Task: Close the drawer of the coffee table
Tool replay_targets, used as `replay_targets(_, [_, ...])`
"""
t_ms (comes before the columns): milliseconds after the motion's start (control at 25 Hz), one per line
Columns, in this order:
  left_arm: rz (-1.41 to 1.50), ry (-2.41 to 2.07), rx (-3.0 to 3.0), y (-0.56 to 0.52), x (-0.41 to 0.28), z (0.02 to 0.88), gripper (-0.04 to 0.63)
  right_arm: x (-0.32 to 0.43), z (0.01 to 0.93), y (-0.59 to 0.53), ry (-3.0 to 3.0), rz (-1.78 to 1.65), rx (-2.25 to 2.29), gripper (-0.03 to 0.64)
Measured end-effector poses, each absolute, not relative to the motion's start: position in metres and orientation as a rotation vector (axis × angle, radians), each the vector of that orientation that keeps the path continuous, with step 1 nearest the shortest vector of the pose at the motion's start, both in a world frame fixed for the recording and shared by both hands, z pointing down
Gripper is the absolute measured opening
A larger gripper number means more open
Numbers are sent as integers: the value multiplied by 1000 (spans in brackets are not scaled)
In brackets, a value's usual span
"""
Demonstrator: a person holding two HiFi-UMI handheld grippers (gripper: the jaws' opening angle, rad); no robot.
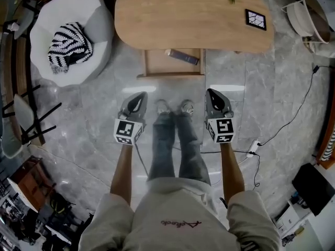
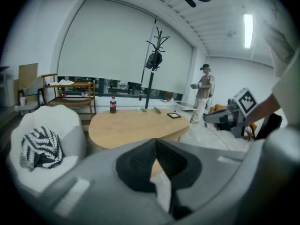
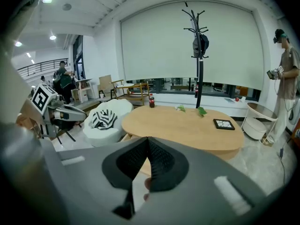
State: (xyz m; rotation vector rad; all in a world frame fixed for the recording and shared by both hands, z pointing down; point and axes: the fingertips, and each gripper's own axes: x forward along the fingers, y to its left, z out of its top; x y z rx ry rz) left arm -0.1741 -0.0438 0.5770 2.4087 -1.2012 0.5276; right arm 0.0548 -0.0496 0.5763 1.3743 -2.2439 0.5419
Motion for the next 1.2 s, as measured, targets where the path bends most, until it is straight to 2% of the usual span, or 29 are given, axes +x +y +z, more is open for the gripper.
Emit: replay_targets(1200, [616,-1222,2238,-31,-205,783,1,80,789,-42,-2105,678,1315,3])
